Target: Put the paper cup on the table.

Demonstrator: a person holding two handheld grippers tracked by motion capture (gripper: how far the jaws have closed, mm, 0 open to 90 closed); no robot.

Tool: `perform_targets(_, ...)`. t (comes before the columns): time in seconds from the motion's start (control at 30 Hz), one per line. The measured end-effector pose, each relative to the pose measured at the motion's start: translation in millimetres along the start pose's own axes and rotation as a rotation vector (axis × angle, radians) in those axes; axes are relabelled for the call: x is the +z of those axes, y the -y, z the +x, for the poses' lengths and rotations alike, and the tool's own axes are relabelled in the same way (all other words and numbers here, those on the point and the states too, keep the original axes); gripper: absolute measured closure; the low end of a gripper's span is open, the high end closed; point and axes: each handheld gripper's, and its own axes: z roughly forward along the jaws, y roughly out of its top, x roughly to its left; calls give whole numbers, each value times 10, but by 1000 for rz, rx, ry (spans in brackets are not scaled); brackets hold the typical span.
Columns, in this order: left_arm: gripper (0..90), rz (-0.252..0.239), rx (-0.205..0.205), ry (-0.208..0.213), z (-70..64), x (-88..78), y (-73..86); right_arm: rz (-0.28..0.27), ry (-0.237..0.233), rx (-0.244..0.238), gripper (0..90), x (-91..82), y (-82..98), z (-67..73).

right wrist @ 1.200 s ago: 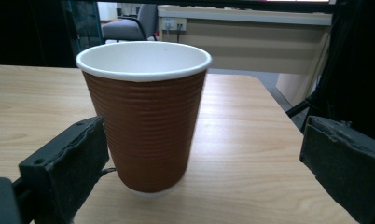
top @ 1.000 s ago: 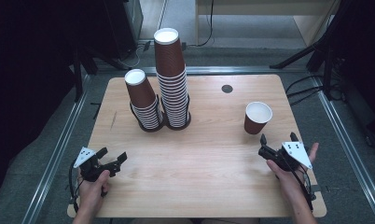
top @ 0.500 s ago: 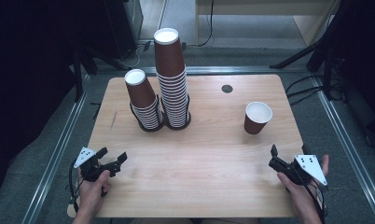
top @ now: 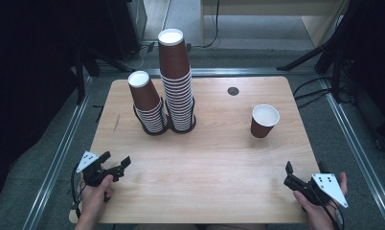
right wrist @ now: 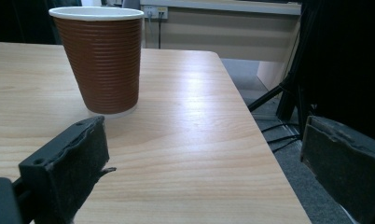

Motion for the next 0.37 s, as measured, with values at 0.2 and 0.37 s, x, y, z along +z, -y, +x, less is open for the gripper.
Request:
perform_targets(0.2, 38, 0, 1, -1, -3, 3, 0, 6, 13, 10, 13, -10, 11, -46)
perform_targets(0.37, 38, 1, 2, -1, -3, 6, -1, 7, 6, 7, 12, 0, 11, -22)
